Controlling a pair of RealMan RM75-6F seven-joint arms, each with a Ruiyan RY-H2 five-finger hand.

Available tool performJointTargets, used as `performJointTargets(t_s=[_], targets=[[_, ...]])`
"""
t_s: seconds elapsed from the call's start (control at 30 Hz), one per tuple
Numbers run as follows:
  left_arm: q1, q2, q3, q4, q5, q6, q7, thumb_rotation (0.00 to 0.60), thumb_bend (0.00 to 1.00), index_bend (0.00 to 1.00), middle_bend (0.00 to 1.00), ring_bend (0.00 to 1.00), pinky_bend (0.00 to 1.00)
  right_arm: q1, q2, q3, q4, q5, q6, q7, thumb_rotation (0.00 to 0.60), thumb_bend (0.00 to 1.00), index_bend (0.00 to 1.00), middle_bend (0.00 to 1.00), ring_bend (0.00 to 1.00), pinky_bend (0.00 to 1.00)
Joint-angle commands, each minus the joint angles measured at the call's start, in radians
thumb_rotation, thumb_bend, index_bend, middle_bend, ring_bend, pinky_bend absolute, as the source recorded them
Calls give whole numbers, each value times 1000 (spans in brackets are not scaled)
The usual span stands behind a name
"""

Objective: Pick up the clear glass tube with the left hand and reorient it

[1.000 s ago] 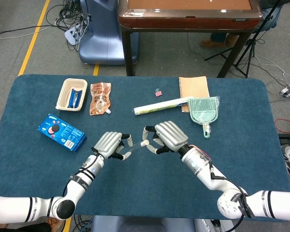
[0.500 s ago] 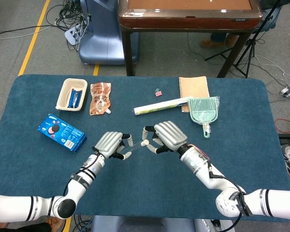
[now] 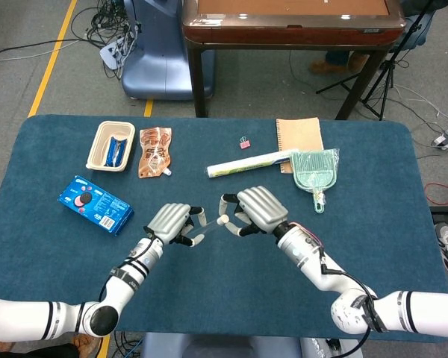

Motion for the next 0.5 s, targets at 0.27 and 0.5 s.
performJointTargets(t_s=[0.27,0.5], targets=[[-7,3,-2,-1,-8,-4,-5,600,272,643,1000,1000,940,0,-15,-8,16,-8,-6,13,600,499,629,1000,1000,1000],[-13,7,-5,-7,-12,-2,-5,600,272,645,1000,1000,940,5,-22,-12,19,-12,-16,16,600,499,629,1000,1000,1000]])
